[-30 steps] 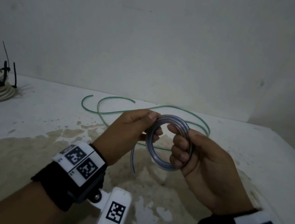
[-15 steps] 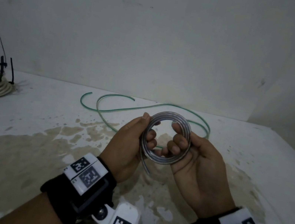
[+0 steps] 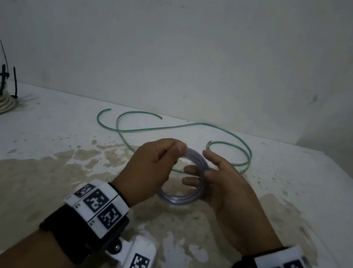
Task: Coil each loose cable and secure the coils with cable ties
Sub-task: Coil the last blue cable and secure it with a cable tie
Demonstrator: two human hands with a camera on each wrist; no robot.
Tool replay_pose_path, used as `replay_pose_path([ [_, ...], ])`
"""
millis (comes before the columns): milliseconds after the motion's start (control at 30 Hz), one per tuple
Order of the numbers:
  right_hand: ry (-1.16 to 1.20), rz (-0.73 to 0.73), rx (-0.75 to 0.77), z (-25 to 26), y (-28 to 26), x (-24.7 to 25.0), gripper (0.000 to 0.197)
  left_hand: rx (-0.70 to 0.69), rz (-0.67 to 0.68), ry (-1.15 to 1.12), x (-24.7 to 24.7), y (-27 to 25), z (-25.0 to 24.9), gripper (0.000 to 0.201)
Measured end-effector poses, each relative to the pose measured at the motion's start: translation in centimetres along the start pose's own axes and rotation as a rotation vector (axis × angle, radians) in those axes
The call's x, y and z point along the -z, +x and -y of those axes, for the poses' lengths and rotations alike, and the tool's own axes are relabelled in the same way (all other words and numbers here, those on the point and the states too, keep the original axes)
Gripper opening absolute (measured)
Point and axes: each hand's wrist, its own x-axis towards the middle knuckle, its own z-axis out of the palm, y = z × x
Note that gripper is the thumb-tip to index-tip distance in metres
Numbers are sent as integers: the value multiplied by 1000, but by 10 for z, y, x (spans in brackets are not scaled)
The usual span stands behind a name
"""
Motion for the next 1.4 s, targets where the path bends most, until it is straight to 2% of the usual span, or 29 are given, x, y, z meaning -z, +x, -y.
replay_pose_path([
  [67,-296,-20,101,0,-2,0,30,-105,68,186,1,-1,-2,25],
  [100,-382,-5,146,-1,-4,-1,26,-115,78,201,0,-2,-2,25],
  [133,-437,9,183,-2,-5,-2,25,-91,81,162,-1,-2,-3,23],
  [200,-471,-21,220,-4,-5,-3,25,53,71,-74,-2,-3,-6,19],
  [267,-433,-75,231,-6,-3,-3,25,175,63,-300,-3,-5,-10,20],
  [467,-238,-191,227,-7,1,-2,24,272,69,-464,-5,-8,-12,30],
  [600,-132,-177,196,-12,3,-4,23,322,27,-615,-10,-9,-13,28],
  [800,-144,-98,60,-7,1,-2,21,286,-18,-495,-8,-9,-10,28],
  [1000,83,-72,3,-6,0,-4,15,220,-99,-473,-7,-8,-10,28],
  [1067,-63,-44,-5,-7,-2,-4,10,209,-140,-485,-7,-8,-12,28],
  [1133,-216,3,-30,-10,-5,-7,18,203,-164,-493,-7,-8,-13,27],
  [1233,-202,-14,-33,-13,-5,-9,25,200,-182,-501,-6,-8,-13,27],
  [1400,-112,-9,-50,-15,-3,-9,22,217,-228,-563,-7,-7,-10,29],
])
